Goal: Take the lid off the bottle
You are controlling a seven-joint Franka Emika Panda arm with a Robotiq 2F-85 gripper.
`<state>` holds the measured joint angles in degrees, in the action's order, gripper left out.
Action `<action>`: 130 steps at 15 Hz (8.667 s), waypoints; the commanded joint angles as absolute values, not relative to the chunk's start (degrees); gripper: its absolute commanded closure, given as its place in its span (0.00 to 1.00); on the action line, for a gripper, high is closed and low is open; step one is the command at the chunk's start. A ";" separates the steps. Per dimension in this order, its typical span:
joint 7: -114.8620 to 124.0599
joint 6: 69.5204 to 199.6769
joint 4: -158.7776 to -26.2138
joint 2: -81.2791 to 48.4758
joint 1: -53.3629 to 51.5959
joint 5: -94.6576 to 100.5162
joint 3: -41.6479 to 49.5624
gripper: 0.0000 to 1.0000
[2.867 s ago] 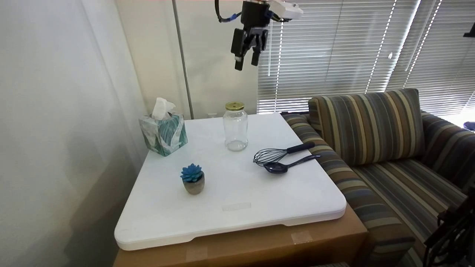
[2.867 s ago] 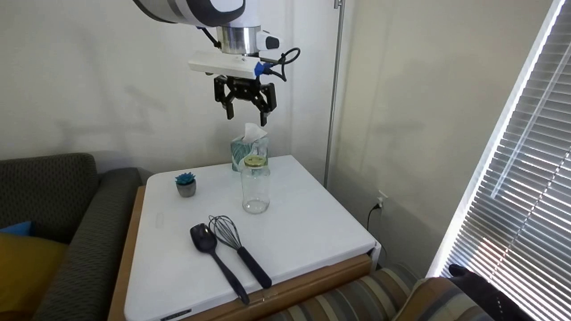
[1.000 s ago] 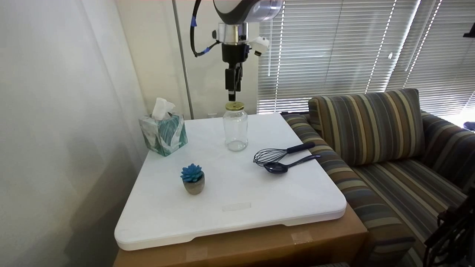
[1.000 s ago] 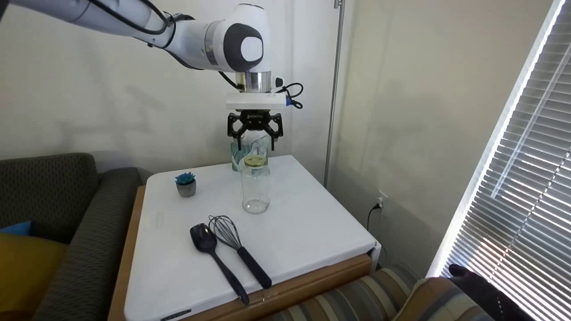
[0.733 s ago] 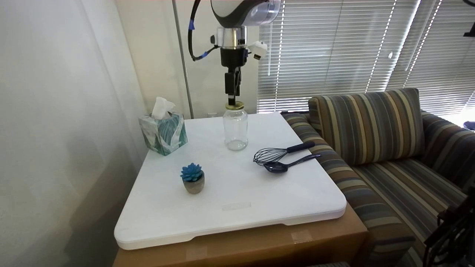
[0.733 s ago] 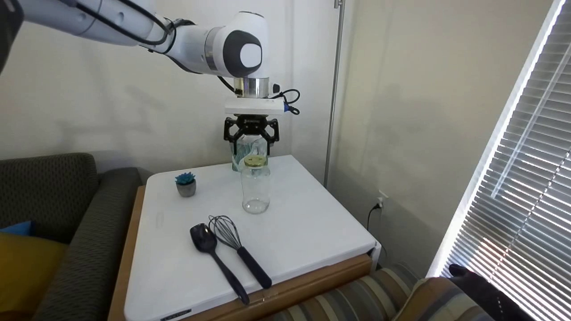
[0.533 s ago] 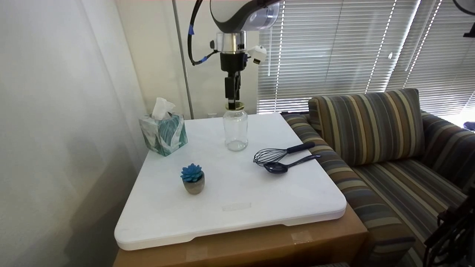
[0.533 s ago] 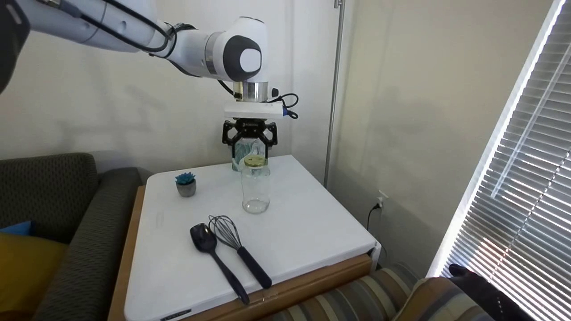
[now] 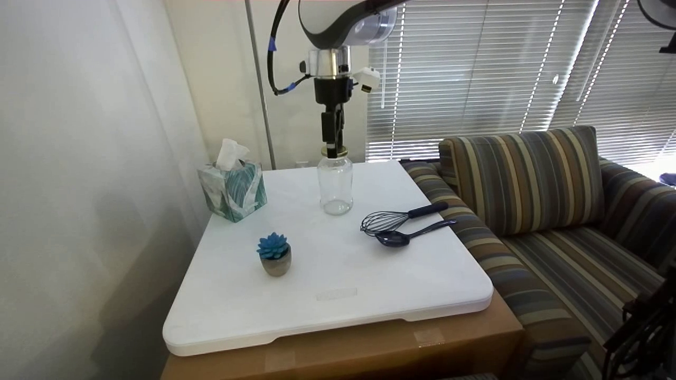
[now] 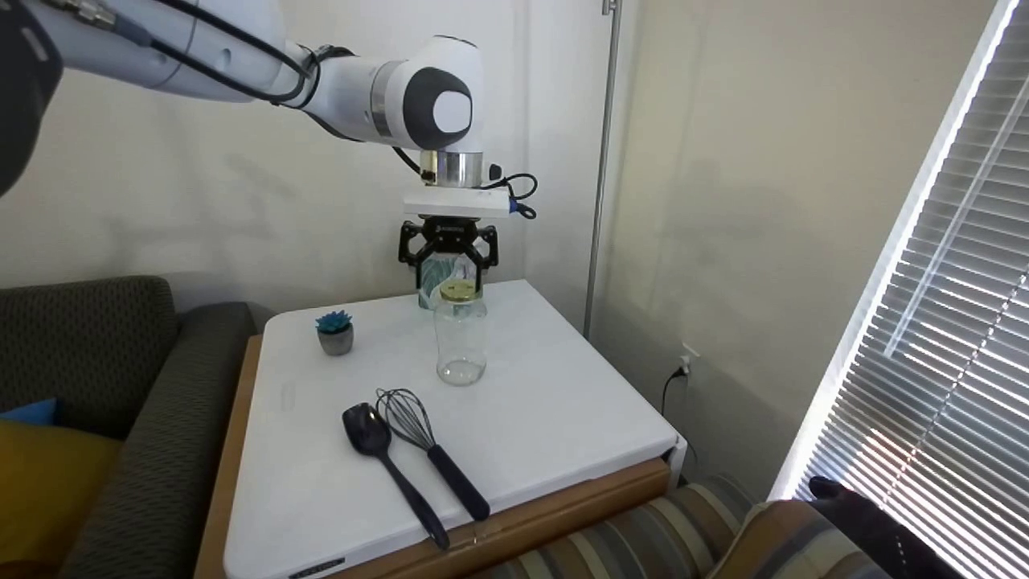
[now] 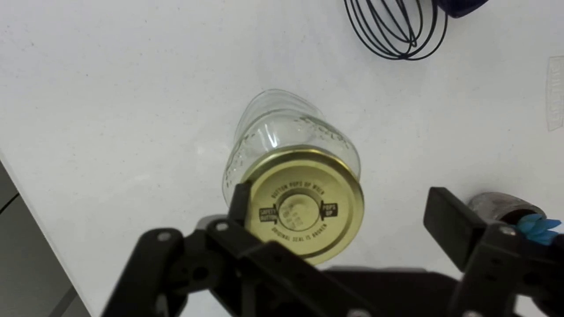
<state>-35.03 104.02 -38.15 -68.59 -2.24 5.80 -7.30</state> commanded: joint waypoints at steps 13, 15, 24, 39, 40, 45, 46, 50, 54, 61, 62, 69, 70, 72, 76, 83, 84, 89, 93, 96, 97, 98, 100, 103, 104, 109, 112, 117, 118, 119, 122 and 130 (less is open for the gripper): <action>-36.01 103.37 -32.99 -72.07 -1.58 5.60 -7.24 0.00; -36.07 103.30 -32.62 -72.48 -1.67 5.63 -7.26 0.00; -36.04 103.11 -31.85 -72.77 -1.77 5.81 -7.14 0.23; -35.34 101.91 -30.67 -71.01 -2.86 7.08 -6.39 0.52; -35.24 101.81 -30.54 -70.84 -2.96 7.17 -6.33 0.52; -35.83 101.60 -30.13 -69.76 -4.33 7.57 -6.38 0.52; -36.06 101.39 -30.00 -69.56 -4.92 7.71 -6.40 0.52; -36.87 100.74 -29.35 -69.56 -7.42 7.66 -6.78 0.52; -36.66 99.67 -29.59 -70.01 -9.84 7.24 -6.93 0.52; -28.61 99.41 -30.63 -71.69 -11.98 6.50 -6.53 0.52; -26.68 99.57 -30.80 -71.90 -12.09 6.36 -6.55 0.52; -14.20 96.22 -33.71 -71.58 -12.50 6.14 -6.90 0.52; -14.01 95.46 -34.36 -71.36 -12.43 6.12 -7.06 0.52; -14.49 96.33 -32.09 -72.82 -12.70 6.55 -7.01 0.27; -13.86 96.01 -32.43 -72.81 -12.69 6.55 -7.01 0.27; -6.81 103.38 -32.78 -74.39 -15.37 9.08 -4.38 0.52; -4.82 104.67 -33.00 -74.65 -15.68 9.27 -3.95 0.52; 5.16 107.86 -34.02 -74.94 -15.98 9.25 -2.07 0.52; 12.46 109.04 -34.78 -74.57 -15.31 8.74 -0.08 0.52; 15.25 108.20 -35.44 -74.69 -15.33 7.72 -0.72 0.52; 15.63 107.96 -35.95 -74.61 -15.38 7.47 -1.02 0.52; 16.13 107.79 -36.56 -74.48 -15.45 7.34 -1.22 0.52; 17.02 107.51 -37.92 -74.21 -15.54 7.09 -1.66 0.52; 18.45 107.81 -40.45 -73.78 -15.74 6.97 -2.04 0.52; 18.89 108.02 -41.32 -73.83 -15.74 6.69 -2.36 0.52; 24.17 112.61 -46.80 -73.99 -15.67 6.28 -3.01 0.52; 29.17 118.29 -51.85 -73.53 -15.52 6.85 -2.14 0.52; 35.42 125.79 -59.24 -70.89 -14.65 6.85 -1.25 0.52; 36.17 127.06 -60.80 -70.32 -14.38 6.70 -1.41 0.52; 36.70 128.34 -62.14 -69.90 -14.12 6.67 -1.55 0.52; 37.29 131.38 -66.37 -67.52 -13.68 6.36 -2.26 0.52; 38.33 138.39 -75.78 -62.74 -13.24 6.32 -2.73 0.07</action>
<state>38.11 135.69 -68.86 -66.23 -14.11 7.24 -1.81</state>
